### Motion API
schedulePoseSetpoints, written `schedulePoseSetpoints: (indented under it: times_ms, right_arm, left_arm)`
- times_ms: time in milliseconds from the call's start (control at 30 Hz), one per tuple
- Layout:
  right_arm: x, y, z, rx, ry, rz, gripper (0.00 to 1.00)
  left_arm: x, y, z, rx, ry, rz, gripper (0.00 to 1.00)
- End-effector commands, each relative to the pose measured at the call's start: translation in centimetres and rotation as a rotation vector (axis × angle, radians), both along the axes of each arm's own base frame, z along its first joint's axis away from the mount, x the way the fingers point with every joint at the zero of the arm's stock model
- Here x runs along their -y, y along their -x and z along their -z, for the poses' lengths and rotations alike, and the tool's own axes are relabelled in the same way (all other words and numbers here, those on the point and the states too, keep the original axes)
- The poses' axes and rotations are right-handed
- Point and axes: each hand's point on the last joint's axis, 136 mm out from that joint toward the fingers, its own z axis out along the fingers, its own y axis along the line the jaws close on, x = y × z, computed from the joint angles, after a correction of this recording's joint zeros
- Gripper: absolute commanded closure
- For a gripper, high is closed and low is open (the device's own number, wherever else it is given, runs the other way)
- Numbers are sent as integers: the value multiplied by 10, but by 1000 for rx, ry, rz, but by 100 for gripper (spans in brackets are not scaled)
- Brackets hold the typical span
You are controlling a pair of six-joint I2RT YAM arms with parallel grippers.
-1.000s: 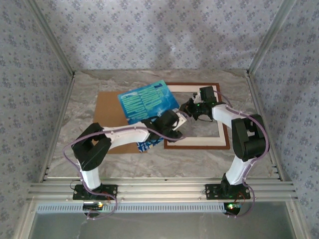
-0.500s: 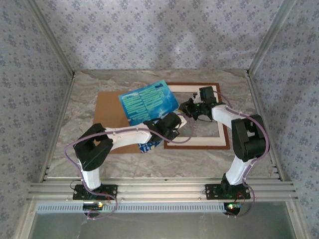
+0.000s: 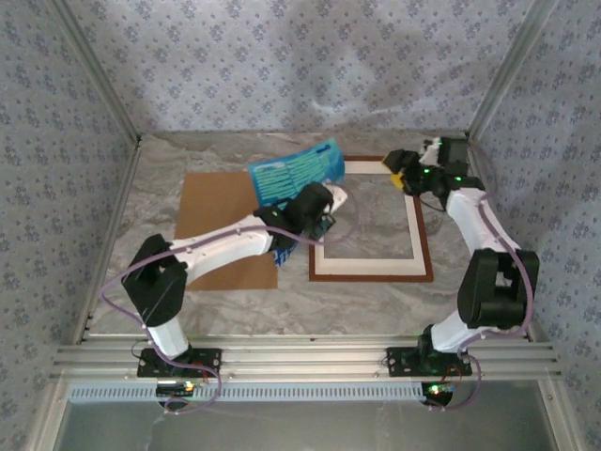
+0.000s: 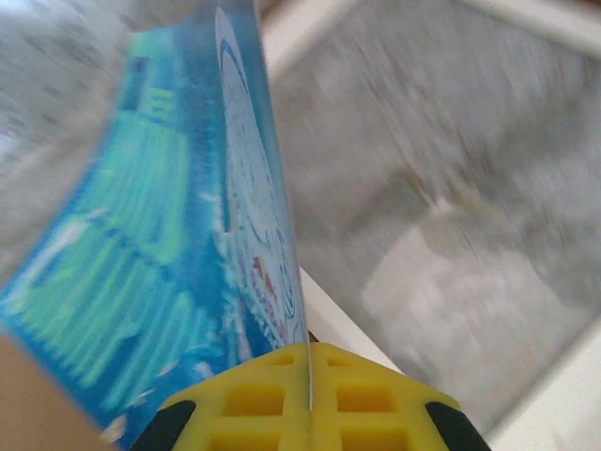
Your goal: Put the photo into the frame
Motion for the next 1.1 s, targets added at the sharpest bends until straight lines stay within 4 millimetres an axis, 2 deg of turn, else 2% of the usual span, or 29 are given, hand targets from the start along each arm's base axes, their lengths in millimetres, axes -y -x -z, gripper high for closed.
schedulePoseSetpoints:
  times_ms: [0,33,133,167,233,300,367,467,600,733,833,933,1067]
  right_arm:
    - [22,15,6,-24,55,27,41]
    - [27,19,12,-34,62,40,41]
    - [32,25,15,-16,72,57,41]
    - [31,27,16,-11,72,56,41]
    - [29,30,22,-7,65,53,41]
    - [27,33,26,2,66,55,39]
    - [26,36,29,11,71,58,37]
    - [20,39,33,18,80,51,33]
    - [6,41,42,18,80,25,29]
    - [-15,45,54,15,78,-16,28]
    - [-33,51,68,-7,82,-50,28]
    - [-51,60,86,-42,79,-84,27]
    - [-65,68,106,-68,69,-94,21]
  left_arm:
    - [1,-26,-112,219,234,-37,100]
    - [4,-29,-133,260,291,-34,100]
    - [5,-35,-188,350,455,-42,100]
    - [2,-38,-199,364,506,-56,100]
    - [-10,-44,-218,362,652,-124,100]
    - [-29,-57,-215,316,777,-240,100]
    - [-50,-70,-195,239,871,-385,100]
    - [-83,-80,-148,122,980,-628,100]
    - [-113,-75,-82,5,1075,-897,100]
    - [-120,-63,-25,-132,1100,-1078,100]
    - [-121,-48,0,-177,1118,-1165,100]
    - [-126,-33,12,-203,1128,-1247,100]
    - [-124,-23,30,-294,1180,-1301,100]
